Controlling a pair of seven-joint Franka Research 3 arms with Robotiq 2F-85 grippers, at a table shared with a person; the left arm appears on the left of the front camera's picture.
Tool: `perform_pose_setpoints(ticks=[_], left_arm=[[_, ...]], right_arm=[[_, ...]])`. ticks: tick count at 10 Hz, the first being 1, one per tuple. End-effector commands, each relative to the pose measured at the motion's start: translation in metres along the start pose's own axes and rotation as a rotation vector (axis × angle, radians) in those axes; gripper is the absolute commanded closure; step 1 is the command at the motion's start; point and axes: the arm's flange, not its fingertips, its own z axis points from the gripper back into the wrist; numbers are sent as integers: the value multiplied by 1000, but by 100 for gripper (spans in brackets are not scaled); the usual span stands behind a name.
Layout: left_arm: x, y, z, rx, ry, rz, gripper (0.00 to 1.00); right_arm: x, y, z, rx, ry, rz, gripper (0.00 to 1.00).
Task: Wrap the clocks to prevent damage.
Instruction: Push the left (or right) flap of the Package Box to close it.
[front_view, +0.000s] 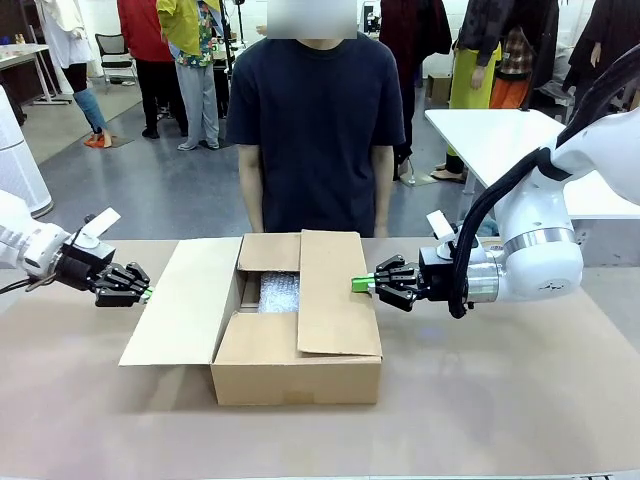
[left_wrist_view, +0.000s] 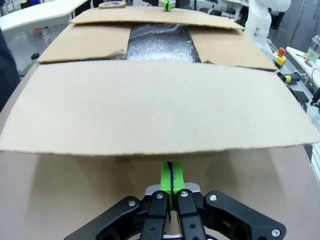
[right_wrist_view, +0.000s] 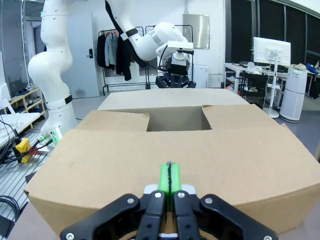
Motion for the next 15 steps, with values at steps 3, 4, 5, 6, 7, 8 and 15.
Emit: perform_pose_setpoints(ticks=[3, 4, 5, 6, 7, 8, 15], left_arm=[[14, 3, -20, -54, -137, 43, 100], [17, 1, -24, -64, -169, 46, 100], [21, 1, -28, -70, -199, 41, 100], [28, -2, -33, -79, -234, -4, 100], [39, -7, -38, -96, -283, -57, 100], [49, -9, -40, -105, -334, -97, 100], [67, -11, -68, -102, -412, -174, 100]], right_arm=[[-3, 2, -2, -8, 0, -5, 99], [-3, 2, -2, -8, 0, -5, 99], [-3, 2, -2, -8, 0, -5, 99], [-3, 2, -2, -8, 0, -5, 99], [-3, 2, -2, -8, 0, -5, 99], [-3, 2, -2, -8, 0, -5, 99], [-3, 2, -2, -8, 0, -5, 99]])
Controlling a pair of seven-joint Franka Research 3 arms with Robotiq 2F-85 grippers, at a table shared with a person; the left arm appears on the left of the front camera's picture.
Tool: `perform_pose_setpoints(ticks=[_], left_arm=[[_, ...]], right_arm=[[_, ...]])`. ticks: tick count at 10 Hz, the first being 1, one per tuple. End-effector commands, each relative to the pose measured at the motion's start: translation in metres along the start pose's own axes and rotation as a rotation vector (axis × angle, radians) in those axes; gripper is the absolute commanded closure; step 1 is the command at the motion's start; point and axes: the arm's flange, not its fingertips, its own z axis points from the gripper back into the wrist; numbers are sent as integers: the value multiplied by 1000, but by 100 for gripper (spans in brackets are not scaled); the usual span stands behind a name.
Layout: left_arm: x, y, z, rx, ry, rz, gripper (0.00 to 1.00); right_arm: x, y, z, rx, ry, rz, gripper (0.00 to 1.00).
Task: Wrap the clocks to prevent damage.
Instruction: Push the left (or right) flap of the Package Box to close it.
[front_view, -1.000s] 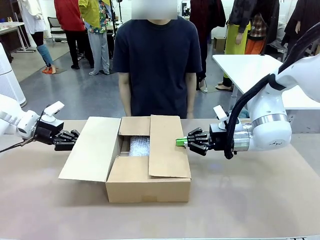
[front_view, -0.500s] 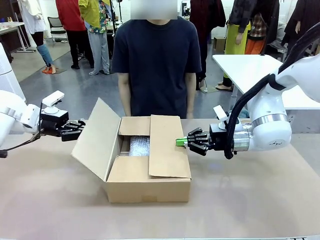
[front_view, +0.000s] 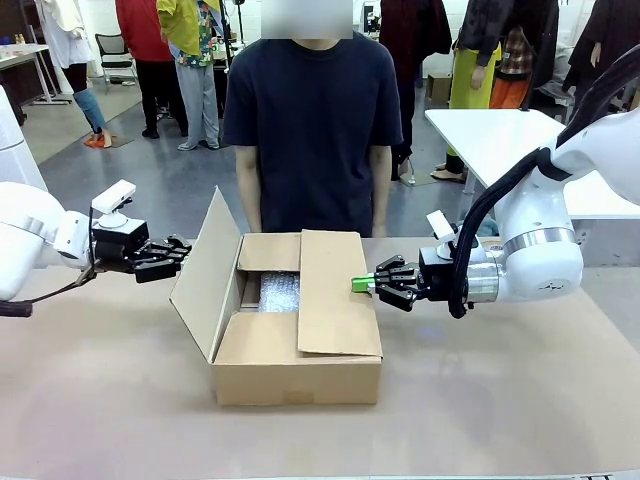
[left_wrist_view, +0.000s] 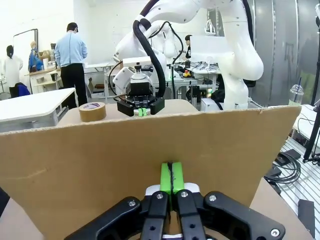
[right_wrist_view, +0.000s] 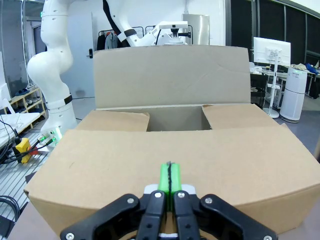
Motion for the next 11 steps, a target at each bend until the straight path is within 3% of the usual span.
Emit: perform_pose_setpoints(ticks=[1, 5, 11], left_arm=[[-4, 0, -14, 19, -4, -34, 100], [-3, 8, -39, 1, 17, -41, 100], [-20, 14, -67, -13, 129, -37, 100]], right_arm=[[-3, 2, -2, -8, 0, -5, 99], [-3, 2, -2, -8, 0, -5, 99], [-3, 2, -2, -8, 0, -5, 99]])
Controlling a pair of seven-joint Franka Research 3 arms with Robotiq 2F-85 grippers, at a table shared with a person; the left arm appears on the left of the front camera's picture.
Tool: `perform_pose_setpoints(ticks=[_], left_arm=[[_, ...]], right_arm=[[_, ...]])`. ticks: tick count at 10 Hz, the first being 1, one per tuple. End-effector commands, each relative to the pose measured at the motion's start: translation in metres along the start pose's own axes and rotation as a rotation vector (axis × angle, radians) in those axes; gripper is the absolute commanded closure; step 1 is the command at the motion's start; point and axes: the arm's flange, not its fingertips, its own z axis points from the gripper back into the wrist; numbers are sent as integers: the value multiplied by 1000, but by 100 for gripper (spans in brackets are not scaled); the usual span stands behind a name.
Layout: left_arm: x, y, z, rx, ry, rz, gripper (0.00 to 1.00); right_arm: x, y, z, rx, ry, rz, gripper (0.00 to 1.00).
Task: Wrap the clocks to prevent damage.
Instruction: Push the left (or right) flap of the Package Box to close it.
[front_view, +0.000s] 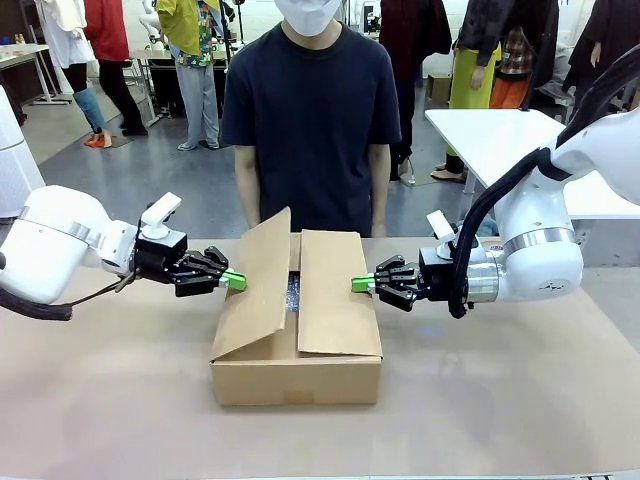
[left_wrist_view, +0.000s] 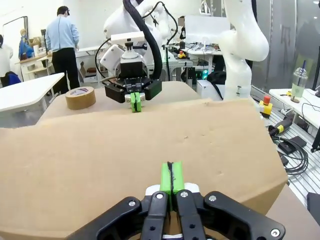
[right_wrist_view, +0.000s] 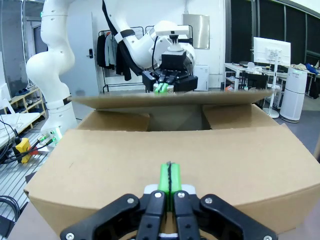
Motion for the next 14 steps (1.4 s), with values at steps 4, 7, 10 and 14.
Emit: perform_pose_setpoints(ticks=[4, 7, 10, 14], left_arm=[[-20, 9, -3, 77, 123, -58, 100], [-9, 6, 0, 41, 72, -18, 100], [-9, 6, 0, 41, 72, -18, 100], [-9, 6, 0, 41, 72, -18, 100]], right_arm=[[-3, 2, -2, -8, 0, -5, 99], [-3, 2, -2, -8, 0, -5, 99], [-3, 2, -2, -8, 0, -5, 99], [-3, 2, -2, -8, 0, -5, 99]])
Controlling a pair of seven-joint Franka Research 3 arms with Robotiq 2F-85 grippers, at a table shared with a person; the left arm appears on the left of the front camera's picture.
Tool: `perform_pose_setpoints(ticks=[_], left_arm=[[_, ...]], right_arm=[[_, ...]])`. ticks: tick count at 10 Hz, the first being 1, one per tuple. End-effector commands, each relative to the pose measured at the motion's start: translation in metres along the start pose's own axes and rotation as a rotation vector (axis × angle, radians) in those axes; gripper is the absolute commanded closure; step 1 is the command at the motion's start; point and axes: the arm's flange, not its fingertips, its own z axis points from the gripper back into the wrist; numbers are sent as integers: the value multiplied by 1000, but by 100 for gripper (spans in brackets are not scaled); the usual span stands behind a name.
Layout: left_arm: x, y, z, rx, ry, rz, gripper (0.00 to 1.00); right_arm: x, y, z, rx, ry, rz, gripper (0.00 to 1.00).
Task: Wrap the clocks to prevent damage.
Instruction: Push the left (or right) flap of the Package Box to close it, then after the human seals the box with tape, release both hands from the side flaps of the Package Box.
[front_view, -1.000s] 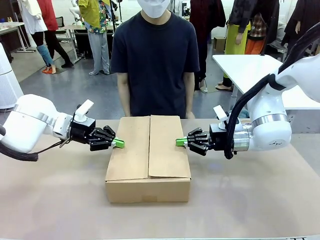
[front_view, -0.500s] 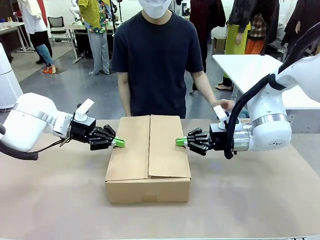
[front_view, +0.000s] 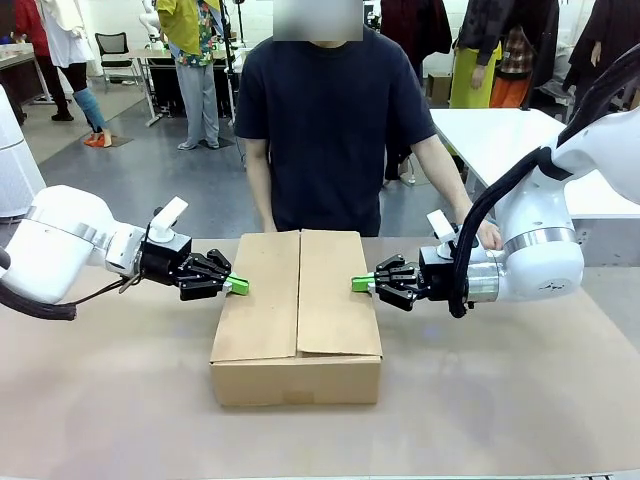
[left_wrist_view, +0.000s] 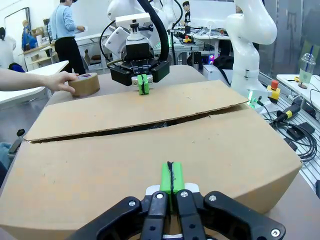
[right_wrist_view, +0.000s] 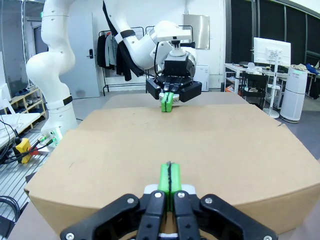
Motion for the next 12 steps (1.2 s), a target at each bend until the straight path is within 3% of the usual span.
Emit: perform_pose_setpoints(ticks=[1, 12], left_arm=[[-3, 0, 0, 8, 2, 5, 100], [-3, 0, 0, 8, 2, 5, 100]], right_arm=[[-3, 2, -2, -10, 2, -5, 99], [-3, 2, -2, -10, 2, -5, 99]])
